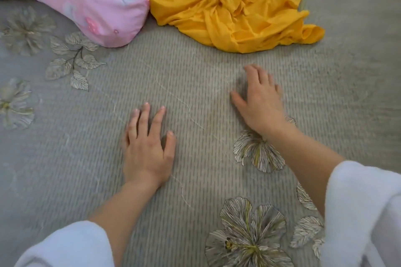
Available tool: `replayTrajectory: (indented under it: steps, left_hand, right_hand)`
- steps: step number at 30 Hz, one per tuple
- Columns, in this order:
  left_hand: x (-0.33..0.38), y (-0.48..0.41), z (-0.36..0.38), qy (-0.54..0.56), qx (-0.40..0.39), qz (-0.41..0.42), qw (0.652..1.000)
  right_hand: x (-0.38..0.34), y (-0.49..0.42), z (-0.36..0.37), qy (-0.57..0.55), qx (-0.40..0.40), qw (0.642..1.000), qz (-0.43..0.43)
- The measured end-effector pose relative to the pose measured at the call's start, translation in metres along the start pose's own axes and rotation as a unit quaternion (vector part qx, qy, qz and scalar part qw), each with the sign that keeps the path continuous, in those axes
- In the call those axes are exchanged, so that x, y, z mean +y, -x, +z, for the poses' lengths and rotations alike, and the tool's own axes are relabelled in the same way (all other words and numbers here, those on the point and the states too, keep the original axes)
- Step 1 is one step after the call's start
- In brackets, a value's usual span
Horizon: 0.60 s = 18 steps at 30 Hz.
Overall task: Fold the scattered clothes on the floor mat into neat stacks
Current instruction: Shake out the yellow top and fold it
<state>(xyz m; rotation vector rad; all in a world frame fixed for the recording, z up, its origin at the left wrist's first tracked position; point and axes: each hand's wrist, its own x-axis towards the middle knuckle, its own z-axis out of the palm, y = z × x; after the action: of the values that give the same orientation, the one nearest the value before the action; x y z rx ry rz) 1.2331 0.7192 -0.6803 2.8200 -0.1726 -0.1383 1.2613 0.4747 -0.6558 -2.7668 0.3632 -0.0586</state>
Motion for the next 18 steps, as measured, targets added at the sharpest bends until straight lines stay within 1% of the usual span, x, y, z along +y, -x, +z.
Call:
replayTrajectory:
  steps: [3,7,9,11,13,15,18]
  left_hand:
    - [0.001,-0.002,0.000,0.004,-0.003,-0.006,1.000]
    - [-0.001,-0.004,0.002,0.006,-0.006,-0.004,1.000]
    - [-0.003,-0.004,0.003,0.007,-0.001,-0.003,1.000]
    - [-0.002,-0.004,0.003,0.012,0.004,0.001,1.000]
    - [-0.003,-0.005,0.003,0.019,0.010,0.005,1.000]
    - [-0.005,-0.006,0.003,0.024,0.018,0.008,1.000]
    - [-0.005,-0.005,0.003,0.044,0.033,0.019,0.998]
  right_hand:
    - [-0.015,-0.043,0.007,-0.018,0.042,0.998,0.037]
    - [-0.026,-0.086,0.013,0.012,0.053,0.997,0.055]
    - [-0.030,-0.088,0.019,-0.028,0.048,0.998,0.039]
    - [-0.031,-0.067,0.022,-0.071,0.074,0.995,-0.013]
    - [-0.029,-0.026,0.024,-0.062,0.113,0.990,-0.059]
    - [-0.027,0.020,0.027,-0.070,0.130,0.986,-0.076]
    - [-0.031,0.073,0.026,-0.093,0.137,0.984,-0.069]
